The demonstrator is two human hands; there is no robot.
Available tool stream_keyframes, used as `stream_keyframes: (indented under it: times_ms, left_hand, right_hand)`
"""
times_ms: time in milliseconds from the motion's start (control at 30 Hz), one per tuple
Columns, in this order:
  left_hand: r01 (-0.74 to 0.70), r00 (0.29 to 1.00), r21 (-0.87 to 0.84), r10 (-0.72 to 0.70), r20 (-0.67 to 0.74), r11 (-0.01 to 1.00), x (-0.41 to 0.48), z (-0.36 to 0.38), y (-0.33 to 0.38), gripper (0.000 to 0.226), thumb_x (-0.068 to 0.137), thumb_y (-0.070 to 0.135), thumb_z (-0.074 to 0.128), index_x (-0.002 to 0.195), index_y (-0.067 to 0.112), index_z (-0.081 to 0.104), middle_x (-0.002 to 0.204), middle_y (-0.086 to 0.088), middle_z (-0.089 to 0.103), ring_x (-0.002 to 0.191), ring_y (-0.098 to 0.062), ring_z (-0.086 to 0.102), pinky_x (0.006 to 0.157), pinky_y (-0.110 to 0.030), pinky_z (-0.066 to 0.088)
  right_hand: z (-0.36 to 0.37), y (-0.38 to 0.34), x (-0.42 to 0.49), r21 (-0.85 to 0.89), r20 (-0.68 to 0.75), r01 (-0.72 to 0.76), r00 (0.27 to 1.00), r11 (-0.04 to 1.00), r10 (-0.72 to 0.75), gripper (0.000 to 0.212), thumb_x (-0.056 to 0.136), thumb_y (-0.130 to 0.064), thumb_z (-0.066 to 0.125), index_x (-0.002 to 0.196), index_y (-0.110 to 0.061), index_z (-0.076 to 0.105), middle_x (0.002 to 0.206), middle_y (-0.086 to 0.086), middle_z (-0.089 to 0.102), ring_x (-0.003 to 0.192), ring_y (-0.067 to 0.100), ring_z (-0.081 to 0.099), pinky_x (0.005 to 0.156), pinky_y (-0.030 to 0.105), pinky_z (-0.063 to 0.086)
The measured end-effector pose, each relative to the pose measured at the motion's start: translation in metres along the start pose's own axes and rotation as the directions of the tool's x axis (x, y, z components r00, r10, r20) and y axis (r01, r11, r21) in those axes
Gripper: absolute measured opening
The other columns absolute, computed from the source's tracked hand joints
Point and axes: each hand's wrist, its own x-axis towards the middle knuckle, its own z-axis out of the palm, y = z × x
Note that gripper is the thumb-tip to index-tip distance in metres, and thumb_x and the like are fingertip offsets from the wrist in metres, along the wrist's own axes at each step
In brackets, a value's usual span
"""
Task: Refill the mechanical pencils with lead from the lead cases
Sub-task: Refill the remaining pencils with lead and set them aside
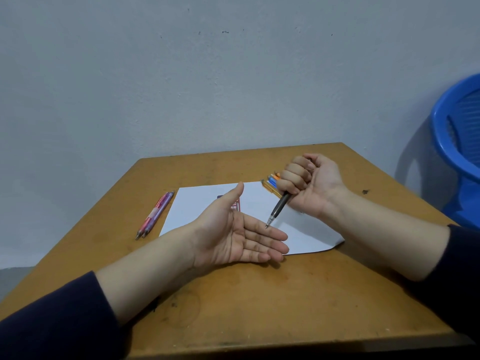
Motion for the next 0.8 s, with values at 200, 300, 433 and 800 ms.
stream_keyframes:
  times_ms: [200,300,433,800]
  left_hand:
    - [-0.019,1.000,0.017,0.019,0.005,1.000,0.0001,-0.0017,-0.0010,0.104,0.085,0.076,0.015,0.093,-0.012,0.071,0.094,-0.027,0.069,0.079,-0.032,0.070,0.070,-0.030,0.057]
    - [-0.023,1.000,0.024,0.023,0.004,0.999,0.0002,-0.0014,-0.0010,0.104,0.085,0.076,0.015,0.093,-0.012,0.071,0.093,-0.027,0.069,0.079,-0.032,0.070,0.070,-0.030,0.057]
    - [-0.026,1.000,0.029,0.026,0.005,0.999,0.0001,-0.0013,-0.0012,0.104,0.085,0.076,0.015,0.095,-0.012,0.070,0.094,-0.027,0.069,0.079,-0.032,0.070,0.070,-0.030,0.057]
    - [-0.023,1.000,0.029,0.023,0.005,0.999,0.0004,-0.0016,-0.0011,0.104,0.084,0.076,0.015,0.096,-0.011,0.070,0.094,-0.027,0.069,0.080,-0.031,0.070,0.069,-0.029,0.057]
  right_hand:
    - [-0.0021,0.0015,0.0009,0.021,-0.003,0.001,1.000,1.000,-0.001,0.035,0.075,-0.024,0.037,0.042,-0.018,0.027,0.039,-0.004,0.017,0.031,0.013,0.016,0.040,0.020,0.014]
    - [-0.0020,0.0015,0.0007,0.029,-0.006,0.000,1.000,1.000,0.000,0.032,0.073,-0.021,0.036,0.042,-0.018,0.027,0.039,-0.004,0.017,0.031,0.013,0.016,0.039,0.019,0.014]
    - [-0.0024,0.0021,0.0013,0.039,-0.024,0.008,1.000,0.999,-0.007,0.033,0.074,-0.020,0.035,0.042,-0.018,0.027,0.039,-0.004,0.017,0.030,0.013,0.016,0.037,0.019,0.015]
    - [-0.0027,0.0024,0.0017,0.049,-0.034,0.009,0.999,0.999,-0.008,0.033,0.074,-0.021,0.036,0.043,-0.017,0.028,0.039,-0.004,0.018,0.031,0.013,0.016,0.038,0.018,0.015]
